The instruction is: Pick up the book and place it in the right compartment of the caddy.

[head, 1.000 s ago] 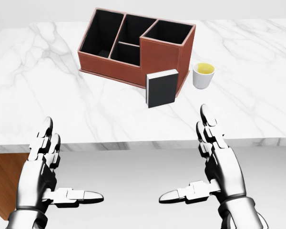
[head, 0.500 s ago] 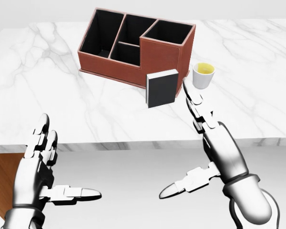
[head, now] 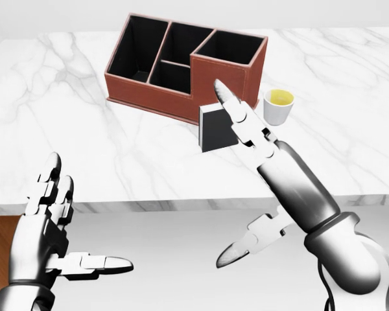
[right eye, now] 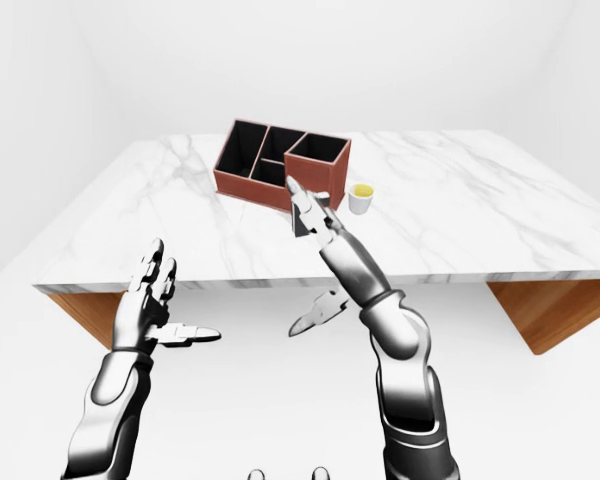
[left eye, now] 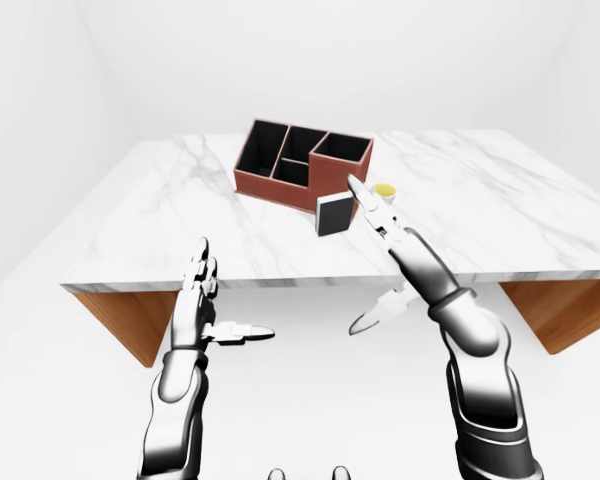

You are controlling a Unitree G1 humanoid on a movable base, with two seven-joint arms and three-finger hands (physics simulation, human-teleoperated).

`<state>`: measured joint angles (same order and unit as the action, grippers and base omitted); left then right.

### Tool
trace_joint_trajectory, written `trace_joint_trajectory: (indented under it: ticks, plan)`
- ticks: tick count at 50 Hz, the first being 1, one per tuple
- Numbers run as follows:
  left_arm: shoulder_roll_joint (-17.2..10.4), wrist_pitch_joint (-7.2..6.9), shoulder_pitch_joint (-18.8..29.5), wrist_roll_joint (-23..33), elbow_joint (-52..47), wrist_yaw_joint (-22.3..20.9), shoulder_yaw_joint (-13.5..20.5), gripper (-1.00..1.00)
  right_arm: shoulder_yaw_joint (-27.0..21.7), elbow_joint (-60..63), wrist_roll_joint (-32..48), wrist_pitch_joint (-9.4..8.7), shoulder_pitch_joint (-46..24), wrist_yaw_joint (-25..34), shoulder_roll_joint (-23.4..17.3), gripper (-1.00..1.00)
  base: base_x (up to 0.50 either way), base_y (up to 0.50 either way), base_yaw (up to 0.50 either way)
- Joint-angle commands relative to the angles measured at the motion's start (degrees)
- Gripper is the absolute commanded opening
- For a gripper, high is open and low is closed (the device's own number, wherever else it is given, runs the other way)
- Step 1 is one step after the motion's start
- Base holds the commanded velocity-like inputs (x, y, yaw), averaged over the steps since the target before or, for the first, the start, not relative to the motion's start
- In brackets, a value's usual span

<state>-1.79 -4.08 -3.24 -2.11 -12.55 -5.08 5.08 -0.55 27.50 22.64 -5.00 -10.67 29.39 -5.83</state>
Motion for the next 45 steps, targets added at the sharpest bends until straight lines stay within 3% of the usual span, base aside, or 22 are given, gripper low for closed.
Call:
trace_joint_trajectory:
  ticks: [1,45]
  plan:
    - [0.10,0.04,-0.90,-0.01,-0.80,-0.62,-0.12,1.00,0.31,2.35,3.53,0.00,-2.05,3.07,-0.10,1.00,0.20,0.00,0.00]
    - [0.09,0.08,-0.78,-0.36,-1.58,-0.94,0.31,1.00,1.32,4.92,9.30,0.00,-5.23,8.20,0.04,1.00,0.25,0.00,0.00]
